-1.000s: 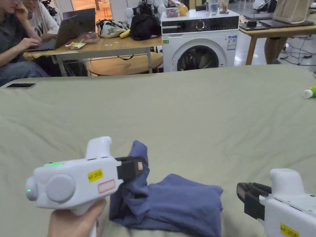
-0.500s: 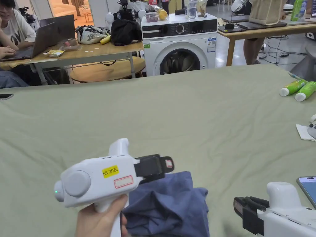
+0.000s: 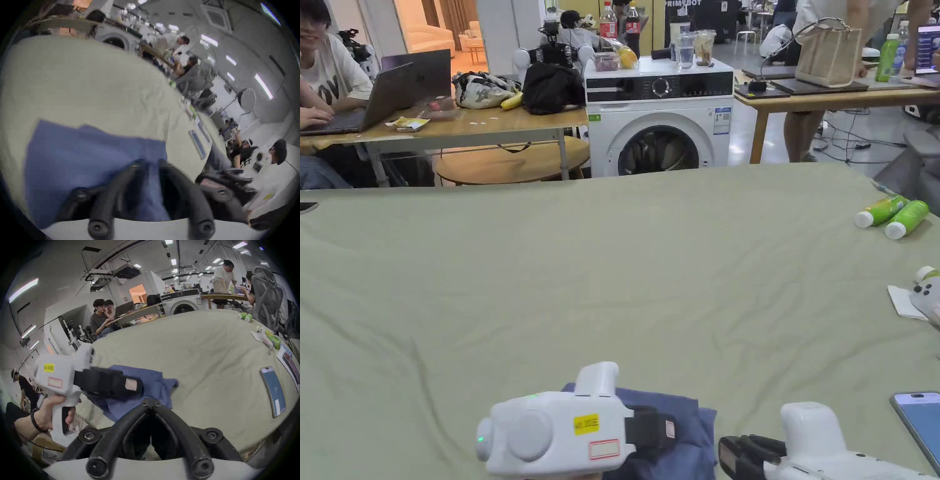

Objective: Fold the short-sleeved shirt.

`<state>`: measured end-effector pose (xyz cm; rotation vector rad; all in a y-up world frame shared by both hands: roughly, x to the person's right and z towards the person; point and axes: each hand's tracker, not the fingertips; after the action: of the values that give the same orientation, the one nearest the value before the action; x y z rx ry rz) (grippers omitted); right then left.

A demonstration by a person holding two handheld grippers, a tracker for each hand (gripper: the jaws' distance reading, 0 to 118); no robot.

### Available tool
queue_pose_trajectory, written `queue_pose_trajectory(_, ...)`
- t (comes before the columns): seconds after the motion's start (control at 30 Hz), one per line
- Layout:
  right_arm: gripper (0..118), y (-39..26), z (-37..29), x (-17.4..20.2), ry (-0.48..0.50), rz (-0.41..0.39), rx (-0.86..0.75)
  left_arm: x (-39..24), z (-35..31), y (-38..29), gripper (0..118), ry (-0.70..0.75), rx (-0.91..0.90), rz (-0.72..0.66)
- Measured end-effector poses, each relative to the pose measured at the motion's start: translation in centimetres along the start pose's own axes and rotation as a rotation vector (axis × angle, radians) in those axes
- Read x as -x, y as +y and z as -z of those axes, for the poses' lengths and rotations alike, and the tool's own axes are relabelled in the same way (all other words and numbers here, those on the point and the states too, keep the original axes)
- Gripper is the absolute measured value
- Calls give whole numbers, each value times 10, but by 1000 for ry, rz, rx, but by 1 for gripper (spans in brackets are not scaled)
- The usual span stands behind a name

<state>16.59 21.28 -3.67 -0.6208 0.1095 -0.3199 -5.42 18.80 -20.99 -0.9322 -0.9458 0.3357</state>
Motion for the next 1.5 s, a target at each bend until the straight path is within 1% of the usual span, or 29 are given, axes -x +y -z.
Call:
queue_pose_trajectory(0.03,0,3,5,5,12,-12,0,4,-15,5,66,3,-57,10)
queue_pose_trajectory(0.07,0,8,11,10,40,-31,4,9,-29,9,71,7,-81,4)
queue_pose_trajectory(0.17,0,22,37,18,114,-57,31,31,-70,18,71,15,-129,-66)
queue_pose_trajectory(0.23,0,29,56,18,106,-59,44,50,-92,18,71,26,-168,-116)
queue_pose_trajectory(0.27,0,30,66,16,61,-71,81,59,-101,17,71,37,-176,-146)
queue_pose_trajectory(0.3,0,29,77,15,-27,-94,137,69,-106,17,71,61,-168,-172)
queue_pose_trajectory(0.33,0,27,89,13,-100,-136,210,76,-109,14,71,80,-167,-190)
queue_pose_trajectory(0.37,0,19,103,9,-84,-174,294,84,-110,12,71,82,-158,-198)
queue_pose_trajectory(0.4,0,9,110,5,-69,-176,309,90,-109,10,71,77,-147,-215)
queue_pose_trajectory(0.43,0,3,106,3,-59,-163,215,94,-104,7,71,61,-133,-245)
queue_pose_trajectory(0.47,0,3,101,4,-53,-145,167,98,-99,4,71,31,-119,-264)
queue_pose_trajectory(0.6,0,0,97,2,-51,-129,176,106,-69,-2,71,-84,-86,-335)
queue_pose_trajectory(0.7,0,2,97,3,-49,-133,185,107,-49,-1,71,-79,-46,-393)
queue_pose_trajectory(0.77,0,2,97,3,-50,-135,187,107,-39,-2,35,-69,17,-438)
queue_pose_trajectory(0.8,0,2,97,3,-49,-132,185,107,-37,-3,33,-72,11,-459)
queue_pose_trajectory(0.87,0,0,93,1,-36,-112,169,104,-41,-4,32,13,-29,-371)
queue_pose_trajectory(0.9,0,2,91,1,-33,-104,170,105,-43,-5,31,-14,-17,-354)
queue_pose_trajectory(0.97,0,11,83,5,-7,-59,174,104,-55,-1,31,-16,-25,-373)
queue_pose_trajectory(1.0,0,17,79,15,-12,-57,174,105,-65,2,31,-31,-40,-348)
queue_pose_trajectory(1.03,0,23,74,30,20,-98,153,107,-79,6,31,-31,-56,-319)
queue_pose_trajectory(1.07,0,29,70,47,70,-187,114,111,-100,13,31,-1,-85,-279)
queue_pose_trajectory(1.1,0,34,69,65,87,-257,86,118,-124,19,31,42,-131,-252)
queue_pose_trajectory(1.13,0,39,72,80,97,-293,77,128,-147,22,31,67,-157,-257)
queue_pose_trajectory(1.17,0,44,77,96,128,-310,75,142,-174,23,31,91,-193,-296)
queue_pose_trajectory(1.27,0,51,105,136,290,-250,89,199,-258,21,31,203,-308,-359)
queue_pose_trajectory(1.3,0,49,114,147,331,-228,98,213,-280,20,31,257,-312,-381)
queue_pose_trajectory(1.37,0,45,137,169,404,-217,135,239,-326,16,31,391,-306,-428)
queue_pose_trajectory(1.47,0,34,166,193,446,-239,209,274,-368,11,31,497,-356,-455)
queue_pose_trajectory(1.5,0,31,172,198,469,-225,233,284,-378,11,31,531,-390,-470)
